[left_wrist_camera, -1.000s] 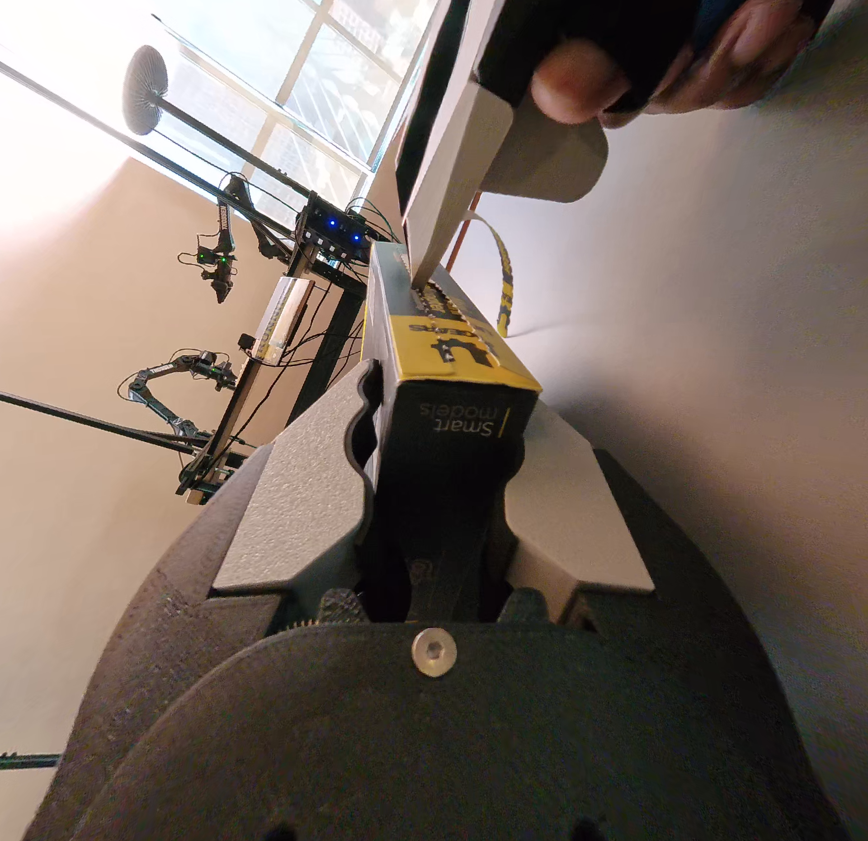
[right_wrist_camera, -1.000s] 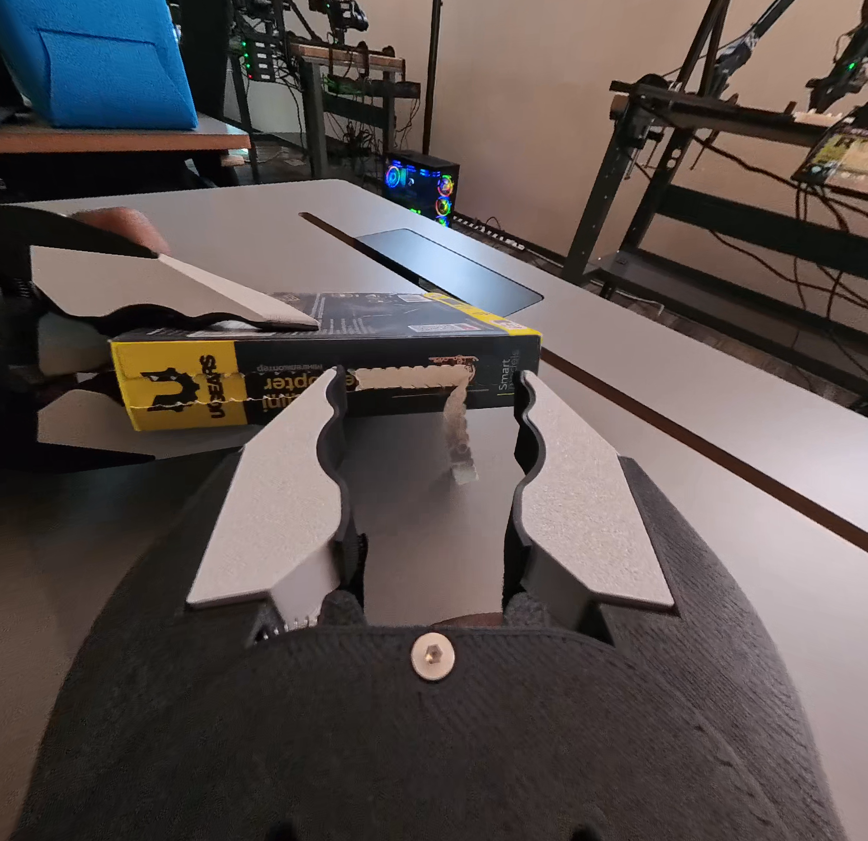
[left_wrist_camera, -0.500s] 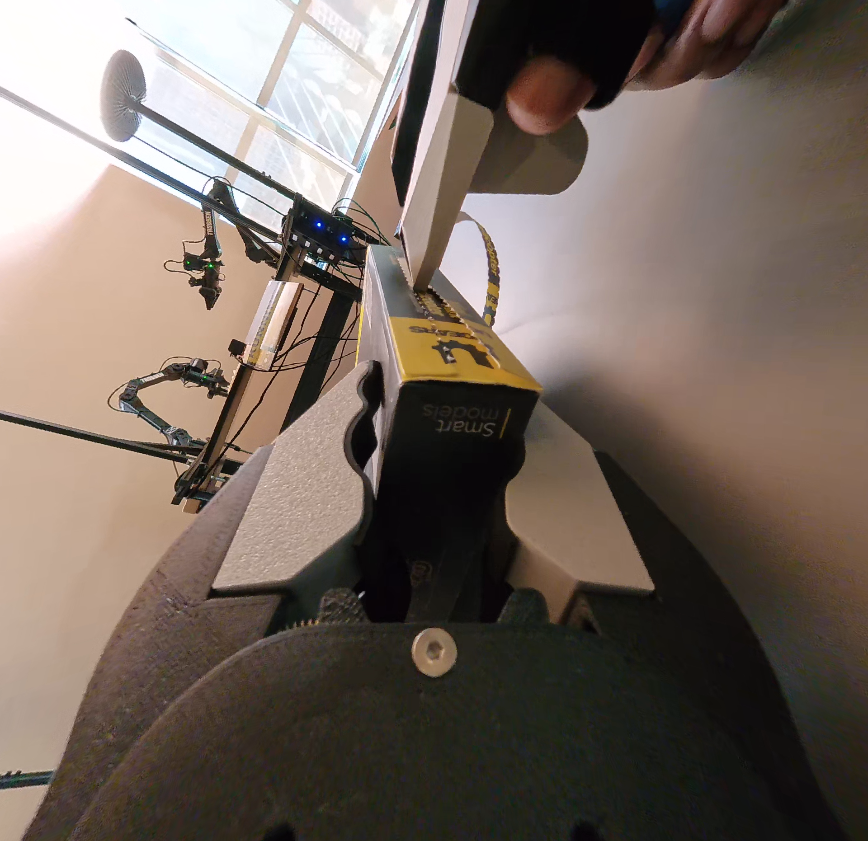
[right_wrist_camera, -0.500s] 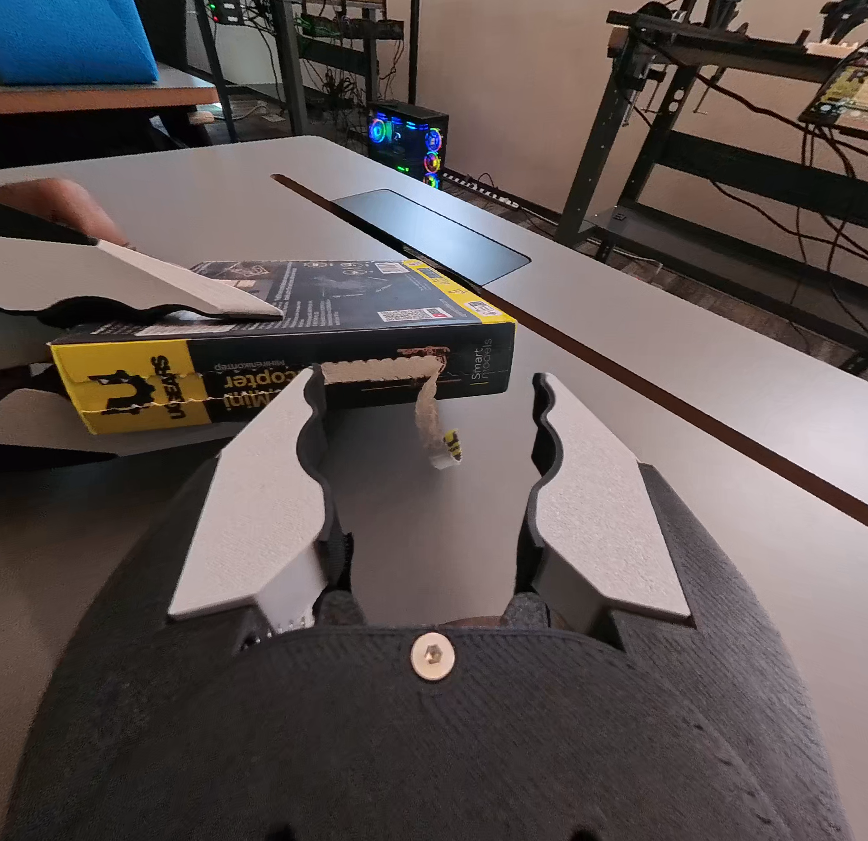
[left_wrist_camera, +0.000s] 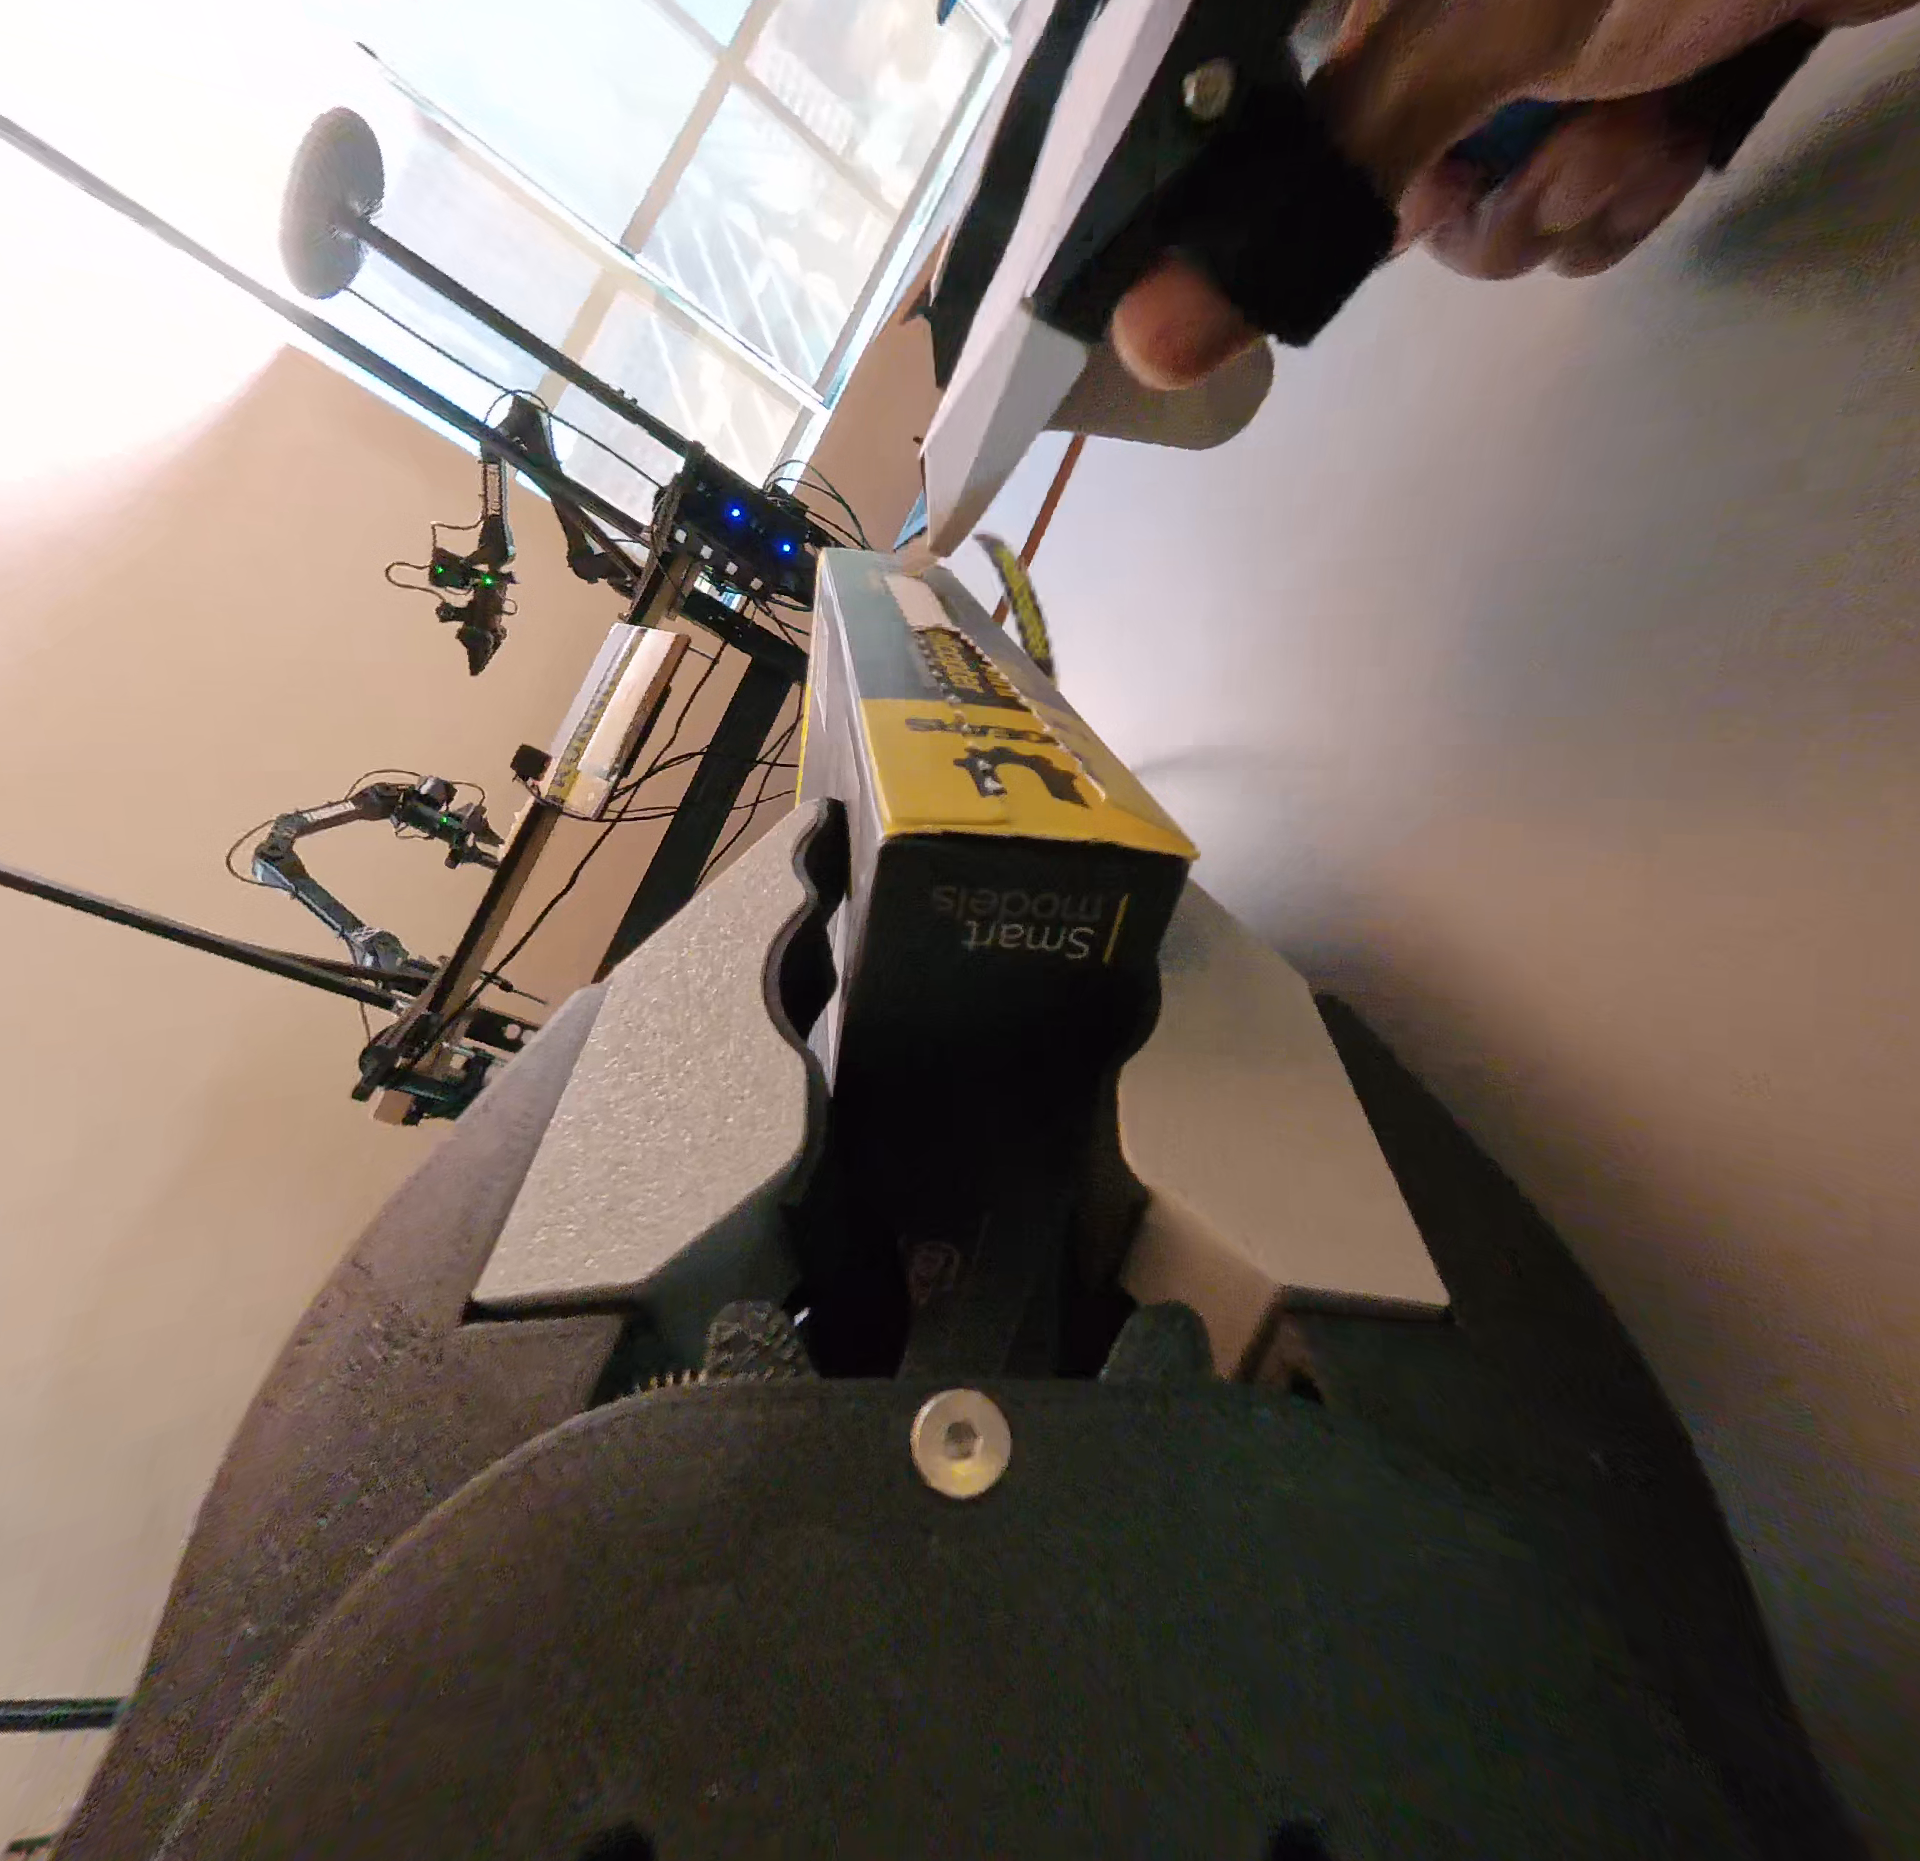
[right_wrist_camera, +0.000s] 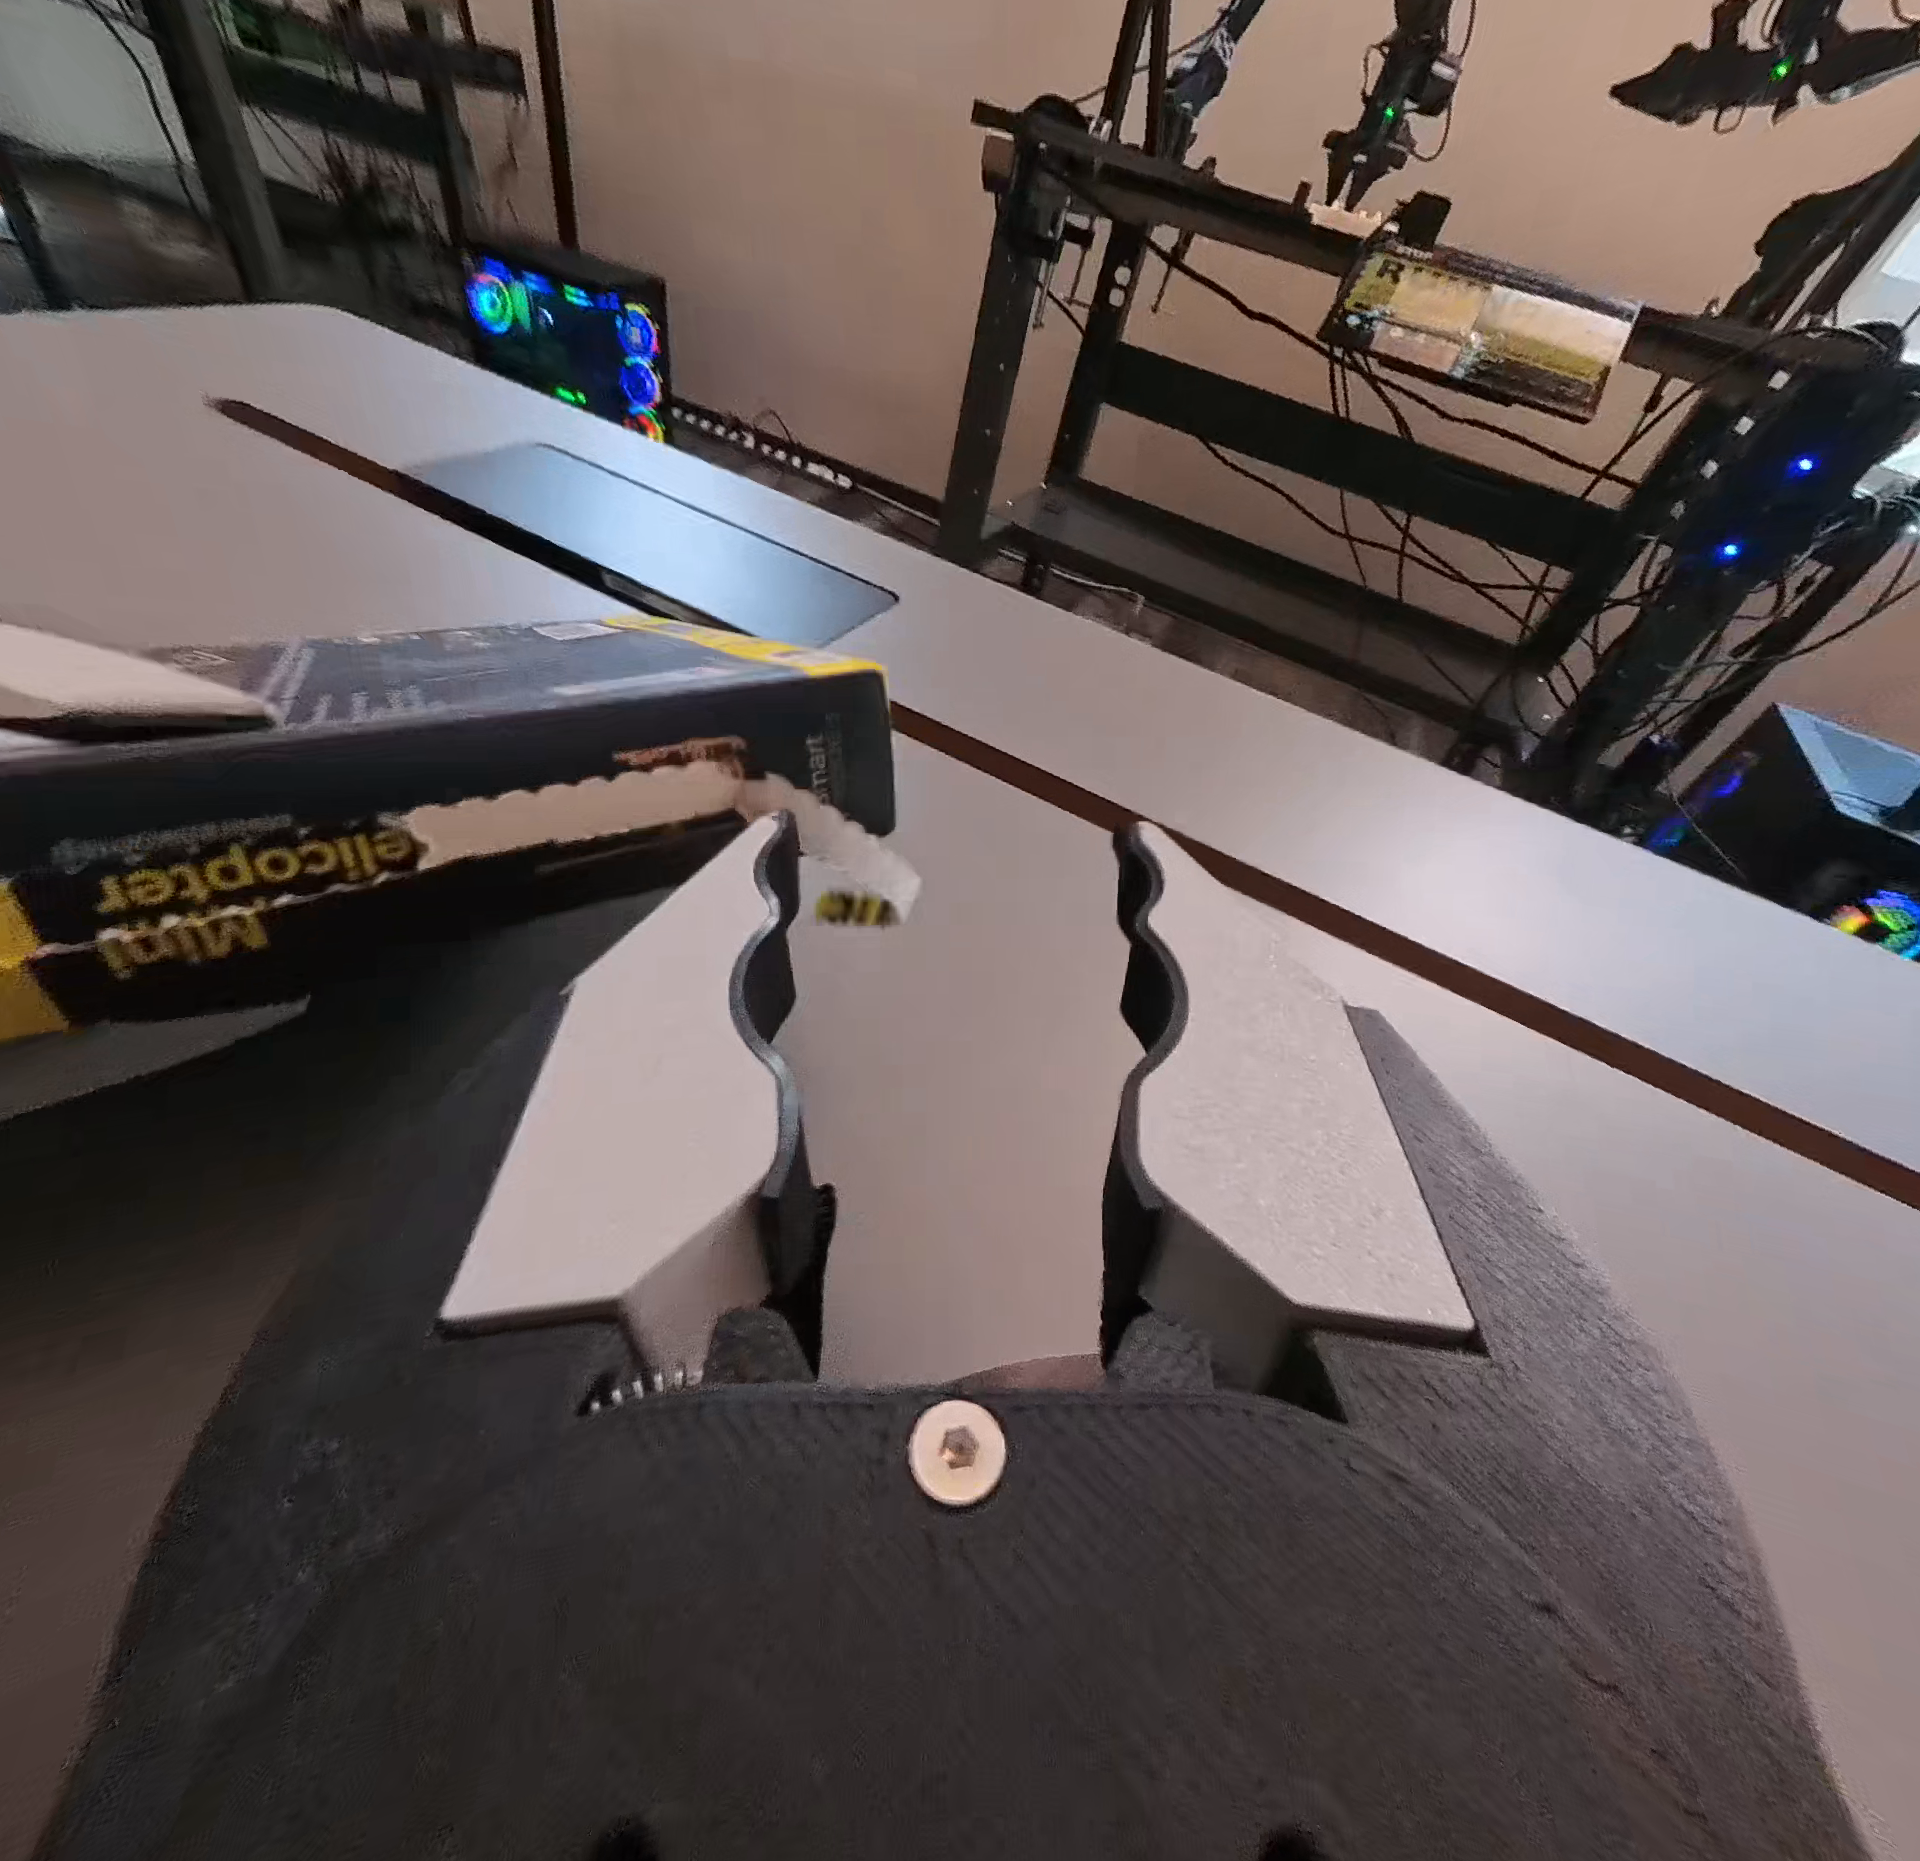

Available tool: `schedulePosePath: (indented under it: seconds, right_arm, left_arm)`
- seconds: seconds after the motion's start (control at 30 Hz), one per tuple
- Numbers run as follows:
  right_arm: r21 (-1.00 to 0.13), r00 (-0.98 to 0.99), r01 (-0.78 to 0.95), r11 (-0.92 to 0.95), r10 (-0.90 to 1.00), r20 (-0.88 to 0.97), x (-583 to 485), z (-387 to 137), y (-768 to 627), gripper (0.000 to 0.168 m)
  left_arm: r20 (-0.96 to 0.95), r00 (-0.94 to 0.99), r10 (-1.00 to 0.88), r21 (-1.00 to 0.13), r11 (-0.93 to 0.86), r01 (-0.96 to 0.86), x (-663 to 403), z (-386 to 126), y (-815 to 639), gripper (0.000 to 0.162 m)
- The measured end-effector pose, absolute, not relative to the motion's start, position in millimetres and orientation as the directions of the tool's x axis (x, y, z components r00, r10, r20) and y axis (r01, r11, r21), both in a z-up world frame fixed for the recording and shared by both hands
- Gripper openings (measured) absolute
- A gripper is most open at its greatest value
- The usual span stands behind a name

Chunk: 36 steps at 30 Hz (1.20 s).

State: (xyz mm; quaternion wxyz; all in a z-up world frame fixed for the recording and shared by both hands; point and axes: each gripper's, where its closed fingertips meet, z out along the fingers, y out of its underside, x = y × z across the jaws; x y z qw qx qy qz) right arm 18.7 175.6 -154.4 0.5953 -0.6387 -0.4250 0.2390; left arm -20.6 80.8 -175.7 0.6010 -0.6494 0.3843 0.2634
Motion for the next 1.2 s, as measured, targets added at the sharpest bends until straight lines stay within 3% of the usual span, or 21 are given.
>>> schedulePosePath:
  seconds: [0.27,0.47,0.8,1.2]
  right_arm:
    - [-0.997,0.363,0.072,-0.012,0.932,0.015,13.7,-137.3,144.5,0.062]
    - [-0.964,0.226,0.064,-0.258,0.945,-0.238,4.7,-149.2,123.9,0.06]
    - [-0.778,0.213,0.101,-0.621,0.777,-0.592,-2.2,-173.4,108.7,0.058]
    - [-0.562,0.138,0.069,-0.824,0.566,-0.813,-6.0,-181.4,99.1,0.057]
  left_arm:
    - [-0.794,0.582,-0.176,-0.595,0.023,-0.804,-22.8,-174.1,81.1,0.048]
    - [-0.793,0.586,-0.168,-0.597,0.025,-0.802,-22.7,-173.7,81.2,0.049]
    - [-0.798,0.584,-0.153,-0.592,0.009,-0.806,-22.5,-175.5,82.8,0.049]
    - [-0.799,0.581,-0.155,-0.589,0.004,-0.808,-20.4,-177.6,82.8,0.049]
